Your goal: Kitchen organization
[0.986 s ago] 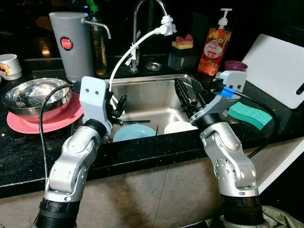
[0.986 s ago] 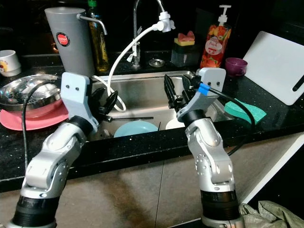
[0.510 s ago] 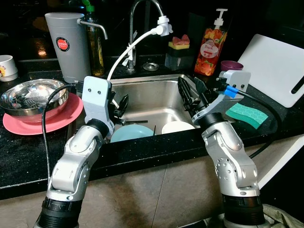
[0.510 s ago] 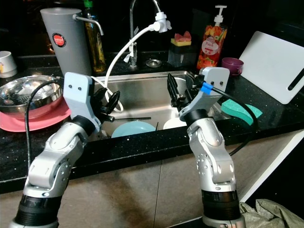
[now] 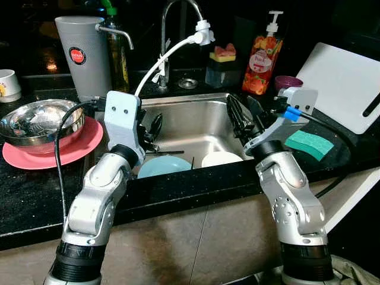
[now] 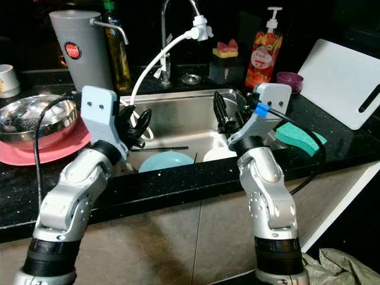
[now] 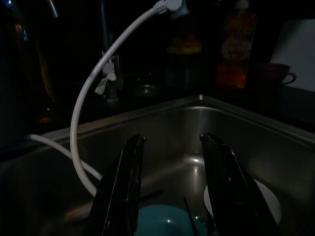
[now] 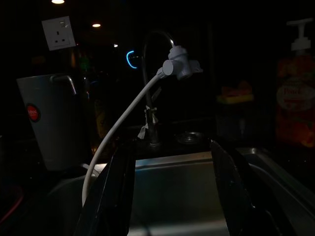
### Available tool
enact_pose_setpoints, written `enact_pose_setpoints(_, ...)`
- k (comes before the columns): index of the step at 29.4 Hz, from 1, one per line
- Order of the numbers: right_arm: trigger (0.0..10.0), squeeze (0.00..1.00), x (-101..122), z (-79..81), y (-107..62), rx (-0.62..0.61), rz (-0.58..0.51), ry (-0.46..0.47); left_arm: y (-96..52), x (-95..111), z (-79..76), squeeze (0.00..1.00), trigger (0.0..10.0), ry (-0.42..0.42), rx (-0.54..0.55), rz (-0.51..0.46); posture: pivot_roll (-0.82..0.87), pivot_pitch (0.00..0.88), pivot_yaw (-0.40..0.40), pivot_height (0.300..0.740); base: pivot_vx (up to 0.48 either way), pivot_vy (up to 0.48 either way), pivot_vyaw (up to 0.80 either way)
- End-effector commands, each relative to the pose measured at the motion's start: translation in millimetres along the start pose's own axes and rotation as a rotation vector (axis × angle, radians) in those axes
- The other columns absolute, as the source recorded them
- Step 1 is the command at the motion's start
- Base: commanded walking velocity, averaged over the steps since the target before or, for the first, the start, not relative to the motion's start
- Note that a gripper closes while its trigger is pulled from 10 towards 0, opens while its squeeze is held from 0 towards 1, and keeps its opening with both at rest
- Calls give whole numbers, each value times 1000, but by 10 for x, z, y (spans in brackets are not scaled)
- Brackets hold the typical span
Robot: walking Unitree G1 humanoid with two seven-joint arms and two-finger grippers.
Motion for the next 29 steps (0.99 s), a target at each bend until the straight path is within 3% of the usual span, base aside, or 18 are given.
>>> enact_pose_setpoints(1,10000,0,66,11,11,5,-21,-5,4,16,-29,0,10000,7,-10,-10,52,106,-42,740,0,0,0)
enact_pose_setpoints(25,10000,0,44,23,15,7,-15,1,-59,-5,79,0,10000,34,23,8,57,117,-45,740,0,0,0)
enact_pose_setpoints(29,10000,0,40,12,4,6,-10,-3,-101,-5,162,0,10000,74,51,27,35,119,-51,740,0,0,0)
Point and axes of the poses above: a point about 5 cm out from each wrist's last joint towards the gripper, its own y axis pointing out of the wrist towards the gripper, its own x axis along the axis of the wrist's last joint, z = x × y, the point moved 5 cm from there along y, pointing out of the wrist towards the gripper, and after that the axes turned 2 degrees about -y, right-handed, at the moved point
